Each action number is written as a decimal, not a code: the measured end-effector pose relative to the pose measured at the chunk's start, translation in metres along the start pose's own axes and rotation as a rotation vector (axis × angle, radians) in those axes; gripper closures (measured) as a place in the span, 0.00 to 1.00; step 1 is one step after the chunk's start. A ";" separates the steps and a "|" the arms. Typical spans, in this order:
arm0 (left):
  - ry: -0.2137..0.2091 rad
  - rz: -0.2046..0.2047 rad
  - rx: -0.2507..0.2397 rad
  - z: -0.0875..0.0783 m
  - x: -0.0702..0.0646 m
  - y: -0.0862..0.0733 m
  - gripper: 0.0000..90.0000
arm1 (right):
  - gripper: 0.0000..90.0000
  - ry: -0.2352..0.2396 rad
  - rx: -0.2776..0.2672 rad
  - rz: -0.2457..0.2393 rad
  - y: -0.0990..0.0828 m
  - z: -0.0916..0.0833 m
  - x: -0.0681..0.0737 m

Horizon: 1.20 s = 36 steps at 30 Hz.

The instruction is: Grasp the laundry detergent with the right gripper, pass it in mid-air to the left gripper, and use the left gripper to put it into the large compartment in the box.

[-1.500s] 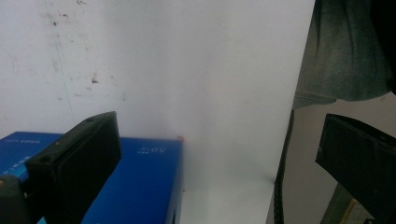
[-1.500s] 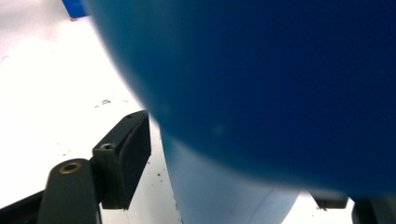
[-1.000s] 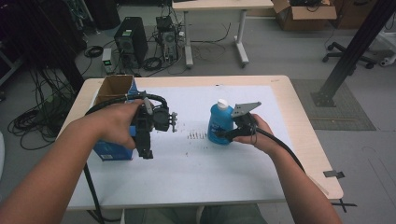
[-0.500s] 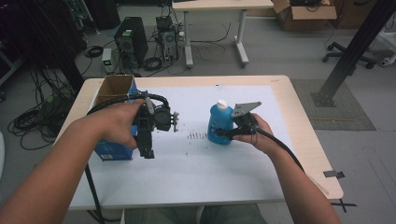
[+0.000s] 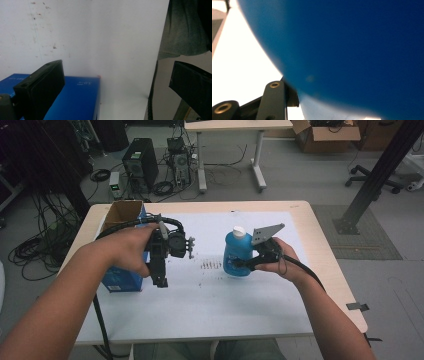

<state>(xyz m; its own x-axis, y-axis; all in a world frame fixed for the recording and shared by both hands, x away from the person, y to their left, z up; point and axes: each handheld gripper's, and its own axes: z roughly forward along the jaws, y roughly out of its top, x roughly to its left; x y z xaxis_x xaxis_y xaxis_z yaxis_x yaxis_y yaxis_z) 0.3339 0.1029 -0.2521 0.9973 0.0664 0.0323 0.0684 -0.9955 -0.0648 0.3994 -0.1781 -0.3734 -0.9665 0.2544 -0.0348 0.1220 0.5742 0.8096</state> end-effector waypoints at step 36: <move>-0.010 0.043 -0.009 -0.016 -0.001 0.033 0.00 | 0.51 0.228 0.006 -0.172 0.027 0.028 0.063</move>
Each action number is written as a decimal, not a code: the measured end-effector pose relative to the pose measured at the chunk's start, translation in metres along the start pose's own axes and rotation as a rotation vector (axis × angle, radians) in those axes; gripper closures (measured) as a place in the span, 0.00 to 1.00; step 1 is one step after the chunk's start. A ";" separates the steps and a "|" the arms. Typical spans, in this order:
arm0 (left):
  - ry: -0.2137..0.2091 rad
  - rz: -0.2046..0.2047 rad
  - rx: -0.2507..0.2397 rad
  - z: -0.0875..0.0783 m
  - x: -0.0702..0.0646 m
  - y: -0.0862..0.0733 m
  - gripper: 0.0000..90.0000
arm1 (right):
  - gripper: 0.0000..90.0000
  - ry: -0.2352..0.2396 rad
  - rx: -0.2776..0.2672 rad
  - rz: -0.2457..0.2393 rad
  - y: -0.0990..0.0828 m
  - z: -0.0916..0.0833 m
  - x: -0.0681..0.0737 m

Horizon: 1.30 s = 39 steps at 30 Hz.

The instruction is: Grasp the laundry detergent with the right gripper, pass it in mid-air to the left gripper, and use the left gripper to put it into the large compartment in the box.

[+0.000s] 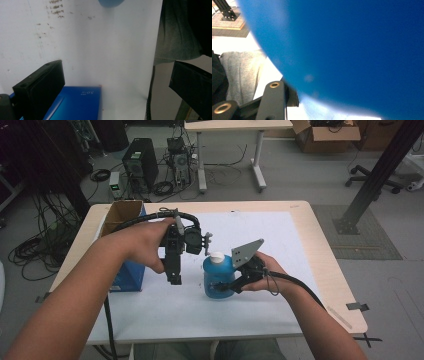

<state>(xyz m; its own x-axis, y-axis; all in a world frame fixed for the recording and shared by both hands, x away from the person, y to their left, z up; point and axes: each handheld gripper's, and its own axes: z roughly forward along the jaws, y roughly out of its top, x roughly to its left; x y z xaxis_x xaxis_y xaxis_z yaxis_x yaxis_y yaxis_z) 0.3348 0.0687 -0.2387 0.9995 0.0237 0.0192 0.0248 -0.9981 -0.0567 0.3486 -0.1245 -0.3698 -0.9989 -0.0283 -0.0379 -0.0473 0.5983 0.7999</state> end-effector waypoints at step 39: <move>-0.010 0.014 -0.005 0.010 0.000 0.013 0.00 | 0.50 0.009 -0.016 0.050 0.027 0.057 -0.002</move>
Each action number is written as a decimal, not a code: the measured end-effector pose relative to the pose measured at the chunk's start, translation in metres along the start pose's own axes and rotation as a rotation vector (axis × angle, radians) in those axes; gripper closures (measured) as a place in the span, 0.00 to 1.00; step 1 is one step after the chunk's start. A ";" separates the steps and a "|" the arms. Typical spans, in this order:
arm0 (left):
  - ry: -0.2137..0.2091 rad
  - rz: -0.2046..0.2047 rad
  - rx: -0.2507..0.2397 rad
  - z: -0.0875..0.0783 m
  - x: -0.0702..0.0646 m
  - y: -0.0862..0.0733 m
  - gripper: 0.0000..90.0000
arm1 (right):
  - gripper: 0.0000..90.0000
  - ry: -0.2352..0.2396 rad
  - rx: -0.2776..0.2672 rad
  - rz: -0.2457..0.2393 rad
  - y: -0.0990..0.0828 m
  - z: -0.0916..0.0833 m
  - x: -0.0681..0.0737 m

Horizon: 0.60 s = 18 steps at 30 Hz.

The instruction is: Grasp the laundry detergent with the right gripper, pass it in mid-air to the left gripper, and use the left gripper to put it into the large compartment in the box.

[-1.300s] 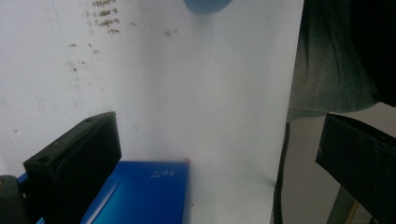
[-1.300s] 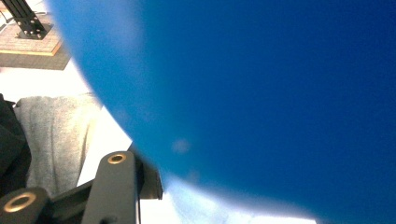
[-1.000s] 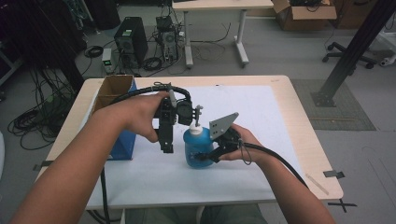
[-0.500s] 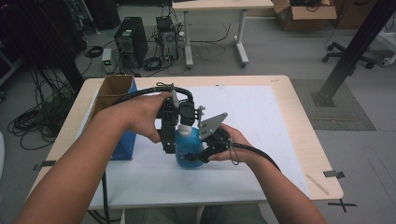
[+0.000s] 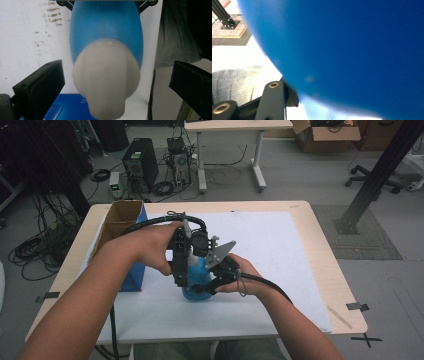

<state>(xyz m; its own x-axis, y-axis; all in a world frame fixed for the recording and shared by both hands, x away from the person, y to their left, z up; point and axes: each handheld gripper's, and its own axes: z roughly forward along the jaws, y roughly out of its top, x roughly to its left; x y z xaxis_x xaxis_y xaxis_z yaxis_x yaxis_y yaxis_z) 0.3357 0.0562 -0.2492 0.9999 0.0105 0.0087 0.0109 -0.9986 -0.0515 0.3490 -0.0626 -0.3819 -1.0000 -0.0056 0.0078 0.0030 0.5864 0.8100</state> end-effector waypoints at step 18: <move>0.003 -0.009 -0.003 0.008 -0.002 -0.002 0.00 | 0.50 0.003 -0.004 0.003 0.007 0.006 0.003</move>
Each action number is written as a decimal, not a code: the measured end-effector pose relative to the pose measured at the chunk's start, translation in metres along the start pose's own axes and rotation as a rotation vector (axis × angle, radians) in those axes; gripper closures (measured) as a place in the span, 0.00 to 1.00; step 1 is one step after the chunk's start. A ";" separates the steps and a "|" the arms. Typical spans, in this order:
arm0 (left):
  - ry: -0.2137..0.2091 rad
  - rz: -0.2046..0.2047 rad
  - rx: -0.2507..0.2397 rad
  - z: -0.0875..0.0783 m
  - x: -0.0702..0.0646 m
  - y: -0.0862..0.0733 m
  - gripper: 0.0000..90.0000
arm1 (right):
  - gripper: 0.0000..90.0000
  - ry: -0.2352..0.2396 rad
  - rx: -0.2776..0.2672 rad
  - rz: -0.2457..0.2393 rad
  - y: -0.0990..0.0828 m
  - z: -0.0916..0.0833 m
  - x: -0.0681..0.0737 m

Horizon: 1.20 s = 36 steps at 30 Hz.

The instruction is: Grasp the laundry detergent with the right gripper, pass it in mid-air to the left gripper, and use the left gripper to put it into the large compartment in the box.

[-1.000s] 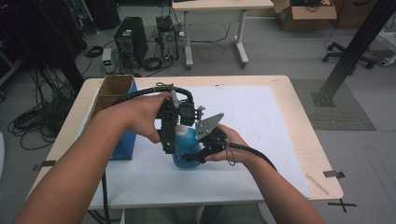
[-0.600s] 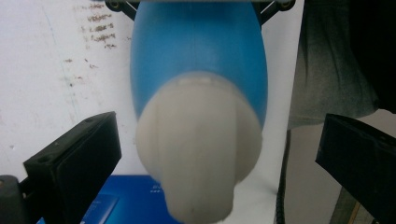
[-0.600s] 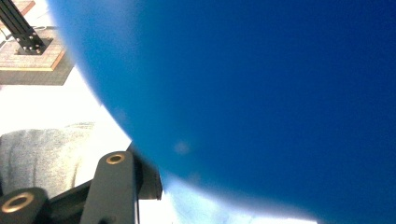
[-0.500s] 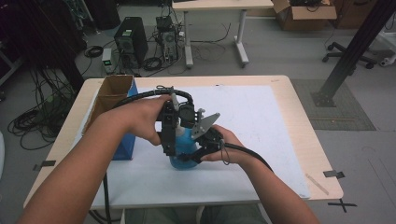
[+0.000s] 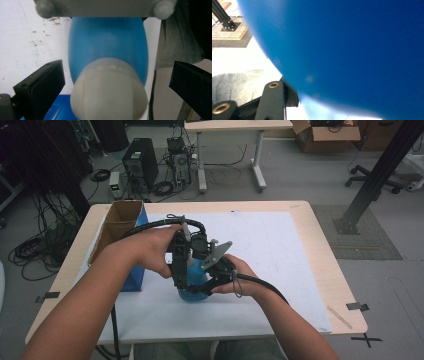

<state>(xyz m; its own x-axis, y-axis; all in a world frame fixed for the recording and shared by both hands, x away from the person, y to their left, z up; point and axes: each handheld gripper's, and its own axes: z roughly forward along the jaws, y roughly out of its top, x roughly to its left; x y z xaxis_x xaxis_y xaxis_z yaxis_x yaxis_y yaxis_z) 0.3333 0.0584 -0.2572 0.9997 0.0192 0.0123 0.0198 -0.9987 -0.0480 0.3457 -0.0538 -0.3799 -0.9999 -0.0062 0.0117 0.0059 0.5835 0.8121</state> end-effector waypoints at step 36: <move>0.067 -0.007 0.001 0.007 0.000 0.002 0.09 | 0.50 -0.008 -0.020 -0.001 0.003 0.002 -0.001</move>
<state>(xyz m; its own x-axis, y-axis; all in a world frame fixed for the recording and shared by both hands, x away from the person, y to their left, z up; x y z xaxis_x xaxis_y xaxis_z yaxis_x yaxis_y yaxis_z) 0.3333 0.0564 -0.2639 0.9966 0.0228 0.0794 0.0267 -0.9985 -0.0483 0.3468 -0.0508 -0.3789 -1.0000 0.0000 0.0057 0.0047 0.5674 0.8234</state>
